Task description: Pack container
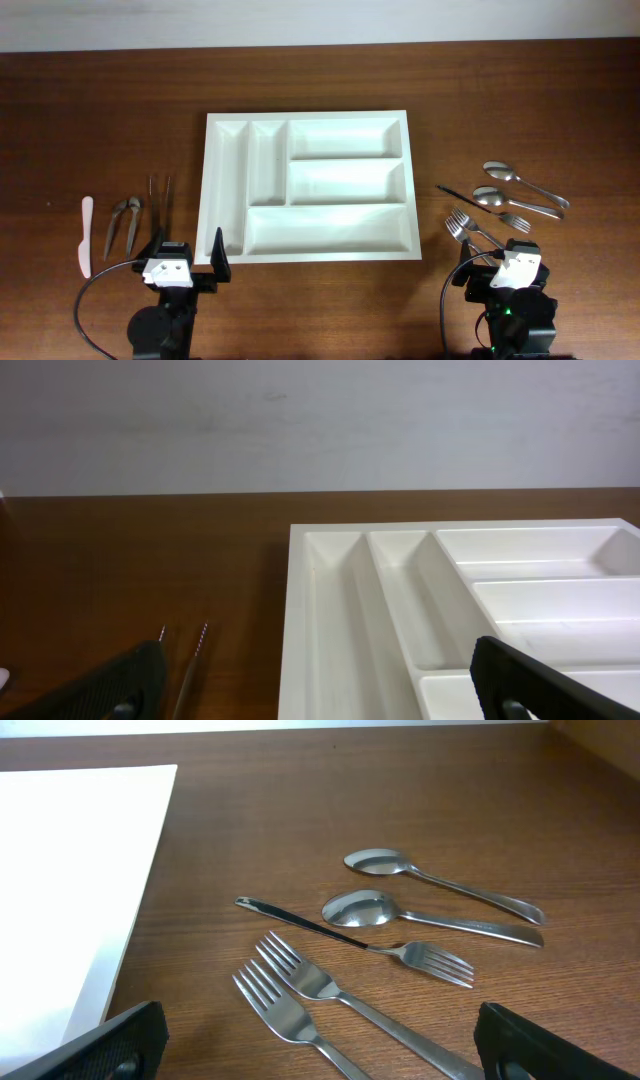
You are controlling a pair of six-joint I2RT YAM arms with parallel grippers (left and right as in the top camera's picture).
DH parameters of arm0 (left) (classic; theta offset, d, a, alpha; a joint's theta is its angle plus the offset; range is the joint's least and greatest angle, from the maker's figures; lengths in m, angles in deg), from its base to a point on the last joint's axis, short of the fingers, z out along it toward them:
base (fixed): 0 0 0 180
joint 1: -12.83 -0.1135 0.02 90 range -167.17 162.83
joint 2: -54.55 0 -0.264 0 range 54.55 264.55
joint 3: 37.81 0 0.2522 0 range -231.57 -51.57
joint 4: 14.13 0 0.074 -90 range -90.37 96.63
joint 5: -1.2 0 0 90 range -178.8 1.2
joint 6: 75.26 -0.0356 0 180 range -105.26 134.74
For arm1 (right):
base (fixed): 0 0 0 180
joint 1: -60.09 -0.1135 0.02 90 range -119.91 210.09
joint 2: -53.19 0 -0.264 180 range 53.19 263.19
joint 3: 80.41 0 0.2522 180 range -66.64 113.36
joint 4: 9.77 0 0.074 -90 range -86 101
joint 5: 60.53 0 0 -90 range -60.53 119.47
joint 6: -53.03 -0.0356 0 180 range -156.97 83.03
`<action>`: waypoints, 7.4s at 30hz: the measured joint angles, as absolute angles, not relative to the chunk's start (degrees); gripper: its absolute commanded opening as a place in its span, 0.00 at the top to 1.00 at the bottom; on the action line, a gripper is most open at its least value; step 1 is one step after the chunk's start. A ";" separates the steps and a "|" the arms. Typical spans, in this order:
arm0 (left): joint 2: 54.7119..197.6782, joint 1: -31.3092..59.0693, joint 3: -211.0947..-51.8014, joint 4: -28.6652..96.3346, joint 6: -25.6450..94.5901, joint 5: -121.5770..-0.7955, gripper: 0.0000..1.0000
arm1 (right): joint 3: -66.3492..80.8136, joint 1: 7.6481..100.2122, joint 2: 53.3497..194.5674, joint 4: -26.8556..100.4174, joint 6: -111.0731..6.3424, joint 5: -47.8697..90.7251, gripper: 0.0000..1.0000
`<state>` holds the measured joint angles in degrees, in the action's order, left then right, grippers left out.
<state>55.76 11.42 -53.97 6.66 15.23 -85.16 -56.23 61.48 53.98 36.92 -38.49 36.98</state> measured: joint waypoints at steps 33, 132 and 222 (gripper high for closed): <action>55.76 11.42 -53.97 6.66 15.23 -85.16 0.01 | -56.23 61.48 53.98 36.92 -38.49 36.98 0.01; 137.11 -7.51 -123.05 41.28 11.69 -78.23 0.01 | 21.43 83.60 174.72 53.12 11.39 26.40 0.38; 137.16 -7.51 -123.05 41.32 11.69 -78.21 0.01 | 51.50 43.52 171.42 74.32 -0.13 40.00 0.46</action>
<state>137.16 -7.51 -123.05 41.32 11.69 -78.21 51.50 43.52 171.42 74.32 -0.13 40.00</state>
